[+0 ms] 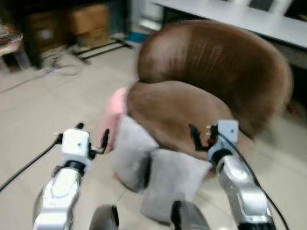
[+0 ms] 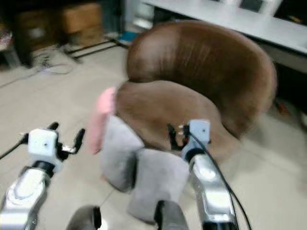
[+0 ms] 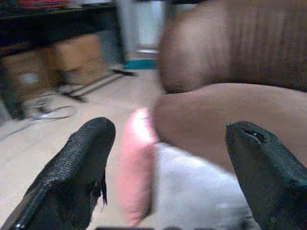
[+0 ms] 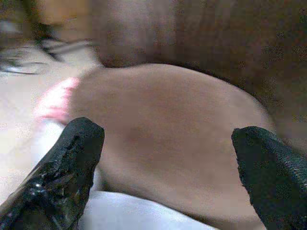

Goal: Move the pillow to the sofa from floor

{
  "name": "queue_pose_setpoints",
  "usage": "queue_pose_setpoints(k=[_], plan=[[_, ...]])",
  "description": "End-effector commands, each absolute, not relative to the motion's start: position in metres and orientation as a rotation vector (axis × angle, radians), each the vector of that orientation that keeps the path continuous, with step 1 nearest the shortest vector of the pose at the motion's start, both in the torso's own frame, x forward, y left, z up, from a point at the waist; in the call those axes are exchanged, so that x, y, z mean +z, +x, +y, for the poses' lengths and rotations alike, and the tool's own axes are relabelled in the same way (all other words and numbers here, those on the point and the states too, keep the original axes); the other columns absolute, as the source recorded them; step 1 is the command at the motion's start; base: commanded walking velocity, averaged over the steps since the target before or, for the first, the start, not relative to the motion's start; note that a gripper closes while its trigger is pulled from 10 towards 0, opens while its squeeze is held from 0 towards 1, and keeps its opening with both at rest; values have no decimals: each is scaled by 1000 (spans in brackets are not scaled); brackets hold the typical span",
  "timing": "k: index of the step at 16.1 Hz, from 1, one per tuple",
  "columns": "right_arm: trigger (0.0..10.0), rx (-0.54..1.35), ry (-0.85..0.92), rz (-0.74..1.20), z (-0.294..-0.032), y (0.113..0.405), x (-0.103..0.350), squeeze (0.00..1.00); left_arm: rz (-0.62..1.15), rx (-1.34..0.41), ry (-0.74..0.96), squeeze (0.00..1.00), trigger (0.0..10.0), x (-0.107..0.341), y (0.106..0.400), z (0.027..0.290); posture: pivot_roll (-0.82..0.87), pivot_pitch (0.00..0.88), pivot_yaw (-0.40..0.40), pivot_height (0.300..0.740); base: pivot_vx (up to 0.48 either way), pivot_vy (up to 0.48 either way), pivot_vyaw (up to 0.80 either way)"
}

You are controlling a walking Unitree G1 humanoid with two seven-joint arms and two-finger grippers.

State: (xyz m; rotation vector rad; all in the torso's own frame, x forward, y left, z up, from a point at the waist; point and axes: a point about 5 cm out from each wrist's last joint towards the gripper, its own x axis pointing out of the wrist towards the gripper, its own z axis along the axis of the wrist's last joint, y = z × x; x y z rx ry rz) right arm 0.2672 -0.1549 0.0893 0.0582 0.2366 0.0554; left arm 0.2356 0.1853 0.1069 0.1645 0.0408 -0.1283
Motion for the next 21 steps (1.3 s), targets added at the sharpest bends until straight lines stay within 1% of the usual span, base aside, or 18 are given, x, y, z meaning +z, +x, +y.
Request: queue_pose_setpoints(k=[1, 5, 7, 12, 13, 16, 18, 20, 21], plan=[[10000, 30, 63, 231, -160, 266, 90, 0, 33, -138, 175, 0, 10000, 108, 236, 185, 41, 0, -72, 617, 352, 0, -800], [10000, 46, 48, 240, -160, 266, 89, 0, 45, -147, 174, 0, 10000, 107, 236, 184, 40, 0, -71, 617, 335, 0, -105], [10000, 59, 62, 253, -159, 265, 88, 0, 50, -145, 189, 0, 10000, 105, 235, 184, 41, 0, -76, 617, 0, 0, 0], [10000, 75, 68, 260, -159, 263, 86, 0, 50, -157, 218, 0, 10000, 104, 233, 183, 48, 0, -88, 582, 0, 0, 0], [10000, 111, 72, 279, -156, 263, 84, 0, 53, -155, 220, 0, 10000, 104, 232, 183, 50, 0, -91, 567, 0, 0, 0], [10000, 146, 82, 289, -153, 264, 83, 0, 57, -153, 224, 0, 10000, 104, 230, 184, 53, 0, -95, 542, 0, 0, 0], [10000, 161, 90, 293, -152, 264, 82, 0, 59, -149, 226, 0, 10000, 104, 229, 184, 57, 0, -98, 527, 0, 0, 0], [10000, 167, 95, 309, -150, 263, 79, 0, 59, -141, 224, 0, 10000, 104, 229, 186, 58, 0, -98, 503, 0, 0, 0], [10000, 167, 95, 309, -150, 263, 79, 0, 59, -141, 224, 0, 10000, 104, 229, 186, 58, 0, -98, 503, 0, 0, 0]])
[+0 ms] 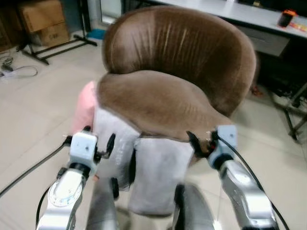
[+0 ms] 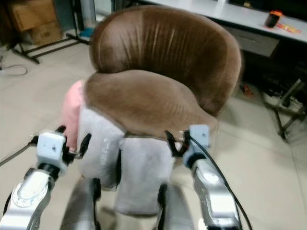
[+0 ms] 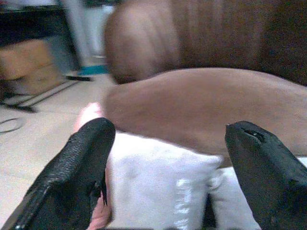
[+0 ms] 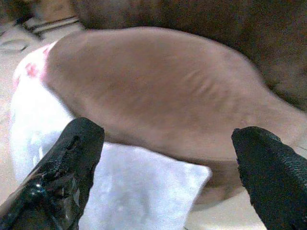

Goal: Move the pillow to the sofa from floor

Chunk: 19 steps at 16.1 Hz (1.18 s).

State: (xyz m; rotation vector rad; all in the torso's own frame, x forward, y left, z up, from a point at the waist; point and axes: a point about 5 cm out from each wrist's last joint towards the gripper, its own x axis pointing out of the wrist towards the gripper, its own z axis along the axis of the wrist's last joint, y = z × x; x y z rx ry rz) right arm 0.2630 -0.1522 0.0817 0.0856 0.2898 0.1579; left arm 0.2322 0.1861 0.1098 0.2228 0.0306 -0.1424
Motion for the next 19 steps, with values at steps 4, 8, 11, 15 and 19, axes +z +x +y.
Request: queue_pose_setpoints(k=[4, 8, 11, 15, 19], plan=[[10000, 159, 87, 317, -151, 265, 79, 0, 52, -132, 225, 0, 10000, 105, 231, 187, 56, 0, -92, 488, 0, 0, 0], [10000, 148, 52, 310, -152, 270, 81, 0, 39, -139, 215, 0, 10000, 108, 233, 188, 59, 0, -92, 488, 148, 0, 0], [10000, 122, 58, 314, -153, 272, 81, 0, 40, -142, 217, 0, 10000, 108, 234, 189, 60, 0, -90, 488, 345, 0, 769], [10000, 110, 69, 321, -154, 273, 80, 0, 42, -147, 216, 0, 10000, 108, 234, 188, 59, 0, -88, 488, 347, 0, 0], [10000, 123, 53, 327, -153, 274, 79, 0, 53, -134, 224, 0, 10000, 106, 233, 189, 61, 0, -89, 488, 167, 0, 0]])
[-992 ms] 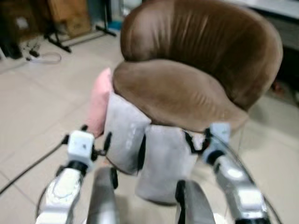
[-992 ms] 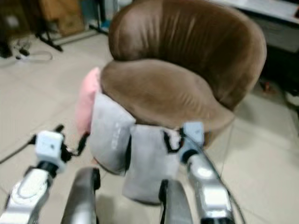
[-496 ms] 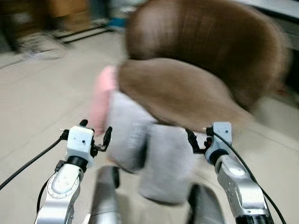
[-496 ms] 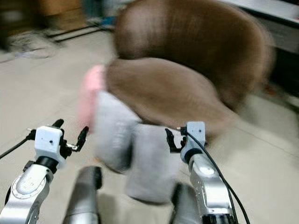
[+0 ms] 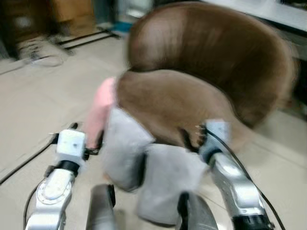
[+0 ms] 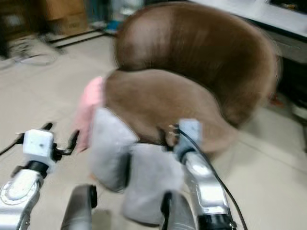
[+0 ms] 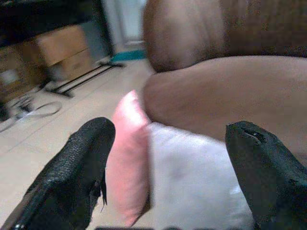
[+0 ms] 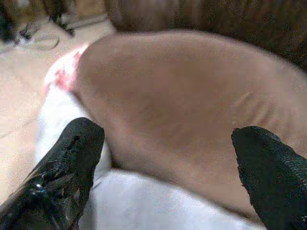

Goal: Move the pillow to the sofa from floor

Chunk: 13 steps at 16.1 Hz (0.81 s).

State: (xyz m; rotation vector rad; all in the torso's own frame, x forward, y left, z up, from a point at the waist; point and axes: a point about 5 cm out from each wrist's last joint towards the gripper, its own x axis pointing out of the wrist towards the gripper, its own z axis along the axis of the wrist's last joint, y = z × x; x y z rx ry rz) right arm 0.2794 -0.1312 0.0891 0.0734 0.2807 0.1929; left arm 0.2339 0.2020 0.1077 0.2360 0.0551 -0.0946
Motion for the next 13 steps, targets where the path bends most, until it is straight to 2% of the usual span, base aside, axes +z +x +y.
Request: queue_pose_setpoints(k=[1, 7, 13], plan=[[10000, 138, 48, 332, -152, 274, 78, 0, 58, -133, 231, 0, 10000, 105, 233, 189, 61, 0, -89, 488, 0, 0, 0], [10000, 246, 66, 388, -150, 278, 68, 0, 104, -301, 260, 0, 10000, 100, 233, 180, 63, 0, -85, 438, 0, 0, 0], [10000, 306, 177, 455, -131, 301, 49, 0, 126, -429, 304, 0, 10000, 101, 238, 180, 76, 0, -78, 383, 0, 0, 0]])
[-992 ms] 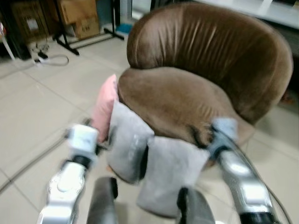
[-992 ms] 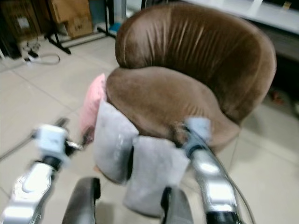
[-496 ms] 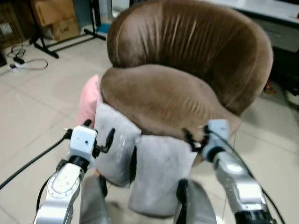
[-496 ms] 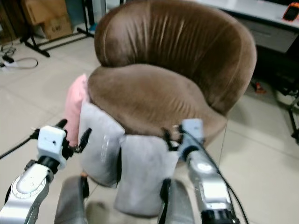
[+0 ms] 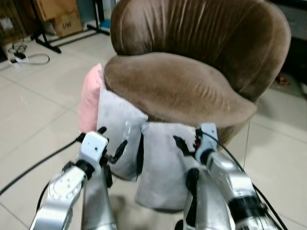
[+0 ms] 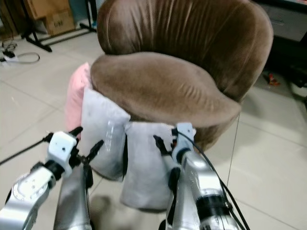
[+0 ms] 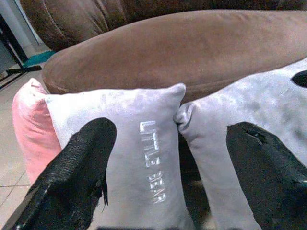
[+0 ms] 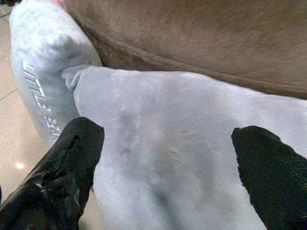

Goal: Move the pillow to the sofa from floor

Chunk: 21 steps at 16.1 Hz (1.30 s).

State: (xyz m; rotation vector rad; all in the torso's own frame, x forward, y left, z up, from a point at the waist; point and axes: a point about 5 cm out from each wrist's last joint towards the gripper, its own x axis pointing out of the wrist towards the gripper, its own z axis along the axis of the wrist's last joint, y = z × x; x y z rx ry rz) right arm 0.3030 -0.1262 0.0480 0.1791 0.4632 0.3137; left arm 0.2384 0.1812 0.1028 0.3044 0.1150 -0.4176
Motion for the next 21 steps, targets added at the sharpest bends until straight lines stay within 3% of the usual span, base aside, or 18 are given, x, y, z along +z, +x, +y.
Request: queue_pose_setpoints(k=[1, 2, 7, 10, 11, 12, 13, 16, 17, 18, 21], plan=[[10000, 305, 210, 444, -128, 307, 50, 0, 117, -427, 308, 0, 10000, 104, 240, 182, 83, 0, -80, 378, 0, 0, 0], [10000, 281, 262, 423, -126, 315, 52, 1000, 102, -426, 288, 0, 10000, 109, 242, 183, 90, 0, -79, 378, 0, 0, 0], [10000, 194, 332, 335, -122, 336, 62, 1000, 126, -548, 270, 0, 10000, 114, 230, 179, 125, 12, -77, 378, 0, 0, 0], [10000, 197, 174, 405, -110, 337, 52, 1000, 211, -647, 256, 0, 10000, 107, 218, 179, 122, 37, -62, 378, 0, 0, 0], [10000, 188, 111, 438, -105, 337, 49, 929, 233, -680, 260, 0, 10000, 105, 215, 178, 125, 43, -59, 378, 0, 0, 0], [10000, 172, 44, 461, -104, 337, 46, 384, 240, -694, 262, 0, 10000, 106, 213, 179, 128, 47, -58, 378, 0, 0, 0], [10000, 160, -10, 490, -102, 336, 42, 0, 240, -696, 264, 0, 10000, 106, 212, 179, 133, 51, -57, 378, 0, 0, 0], [10000, 177, -52, 561, -95, 334, 36, 0, 252, -705, 267, 0, 10000, 108, 209, 181, 139, 57, -62, 378, 0, 0, 0], [8863, 173, -59, 569, -95, 333, 35, 0, 255, -708, 267, 0, 10000, 109, 209, 181, 141, 58, -64, 378, 0, 0, 0], [0, 165, -54, 571, -95, 333, 34, 0, 258, -710, 266, 0, 10000, 109, 208, 180, 141, 59, -64, 378, 0, 0, 0], [0, 154, -48, 581, -96, 332, 32, 0, 280, -728, 252, 0, 10000, 107, 206, 179, 140, 58, -64, 378, 0, 0, 0]])
